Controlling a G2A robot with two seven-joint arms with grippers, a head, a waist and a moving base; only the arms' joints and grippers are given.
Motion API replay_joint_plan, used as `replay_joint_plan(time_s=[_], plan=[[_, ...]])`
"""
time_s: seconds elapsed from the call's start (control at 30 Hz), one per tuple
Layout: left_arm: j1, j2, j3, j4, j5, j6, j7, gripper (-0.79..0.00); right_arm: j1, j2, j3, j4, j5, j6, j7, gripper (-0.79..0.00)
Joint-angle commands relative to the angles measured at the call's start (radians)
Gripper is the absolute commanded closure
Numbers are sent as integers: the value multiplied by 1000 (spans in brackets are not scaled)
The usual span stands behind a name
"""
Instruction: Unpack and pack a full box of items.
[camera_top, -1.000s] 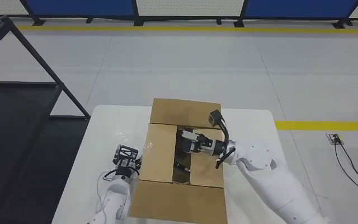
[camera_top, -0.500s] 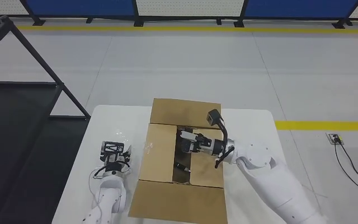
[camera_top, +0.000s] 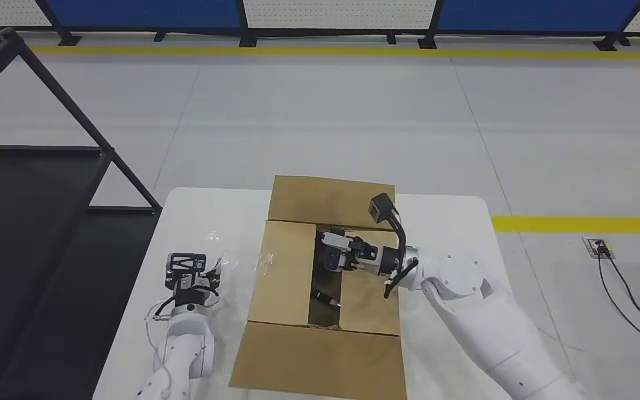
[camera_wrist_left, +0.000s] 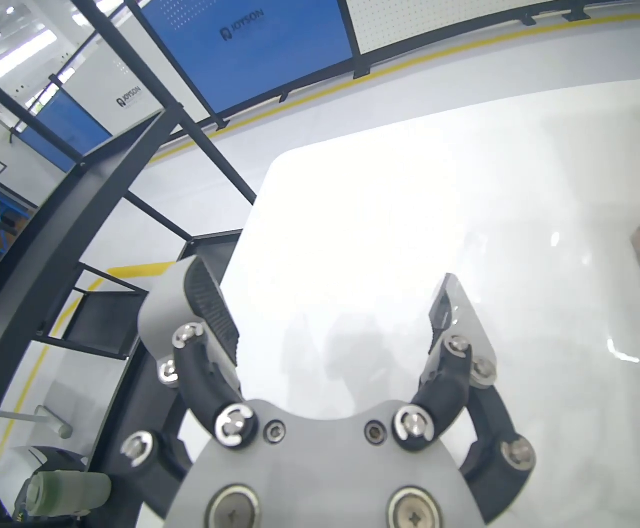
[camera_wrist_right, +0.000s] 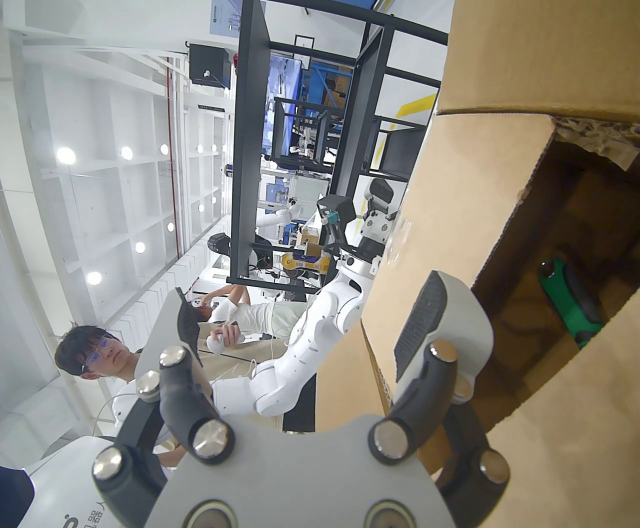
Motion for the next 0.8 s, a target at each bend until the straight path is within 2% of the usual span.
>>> replay_joint_plan(time_s=[0.0,0.13,0.47,0.77], plan=[[2,0,11,4,21,-37,-7,-785,0,-2,2,1,-1,1,1,-785],[15,-2,31,1,48,-86,8,-785,-2,-5,6,3,-6,4,2,-785],[50,-7,52,-28,78,-117,57,-785,-5,-12,15,2,-16,11,9,-785],[19,-19,43,-11,68,-49,50,-785,-4,-20,18,1,-27,18,14,-785]])
